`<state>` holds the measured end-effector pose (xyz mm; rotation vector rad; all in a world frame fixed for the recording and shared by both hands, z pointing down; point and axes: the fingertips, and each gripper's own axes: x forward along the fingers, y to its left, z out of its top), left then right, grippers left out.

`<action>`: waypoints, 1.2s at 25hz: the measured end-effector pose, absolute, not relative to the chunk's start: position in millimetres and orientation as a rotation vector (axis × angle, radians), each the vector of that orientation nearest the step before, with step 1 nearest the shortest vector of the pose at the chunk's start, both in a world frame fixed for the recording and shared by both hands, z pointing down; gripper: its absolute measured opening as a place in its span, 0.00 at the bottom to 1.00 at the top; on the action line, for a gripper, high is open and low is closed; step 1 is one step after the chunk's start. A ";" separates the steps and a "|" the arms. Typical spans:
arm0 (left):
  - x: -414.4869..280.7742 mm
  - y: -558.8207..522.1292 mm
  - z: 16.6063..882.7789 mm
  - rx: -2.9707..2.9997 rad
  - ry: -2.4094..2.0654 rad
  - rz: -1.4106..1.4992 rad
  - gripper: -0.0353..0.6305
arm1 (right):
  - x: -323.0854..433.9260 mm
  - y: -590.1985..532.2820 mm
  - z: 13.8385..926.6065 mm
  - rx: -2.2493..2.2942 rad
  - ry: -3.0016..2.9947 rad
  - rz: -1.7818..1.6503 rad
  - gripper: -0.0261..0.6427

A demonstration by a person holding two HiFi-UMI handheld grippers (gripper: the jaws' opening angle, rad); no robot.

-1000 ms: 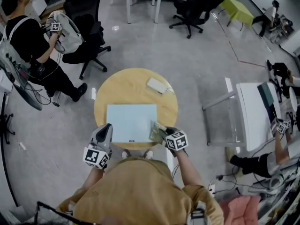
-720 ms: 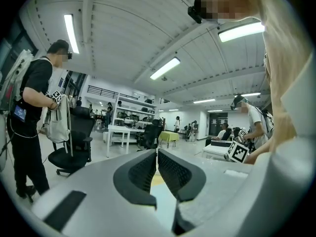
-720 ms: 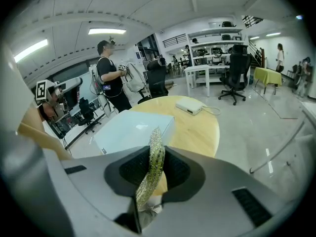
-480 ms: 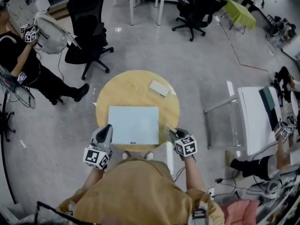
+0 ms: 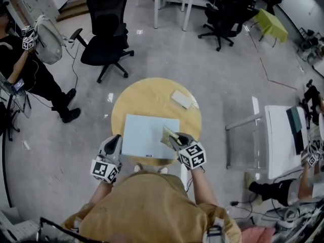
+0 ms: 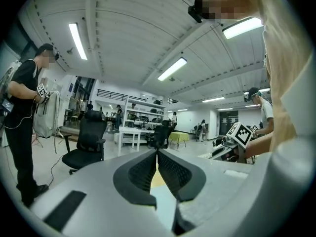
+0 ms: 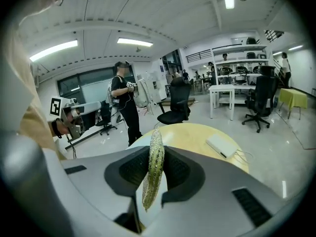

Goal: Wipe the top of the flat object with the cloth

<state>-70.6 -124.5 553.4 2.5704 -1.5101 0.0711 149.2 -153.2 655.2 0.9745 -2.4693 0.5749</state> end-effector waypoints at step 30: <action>-173.8 -61.3 556.2 2.224 -1.937 0.092 0.08 | -82.9 -230.8 734.4 0.391 -2.531 0.852 0.13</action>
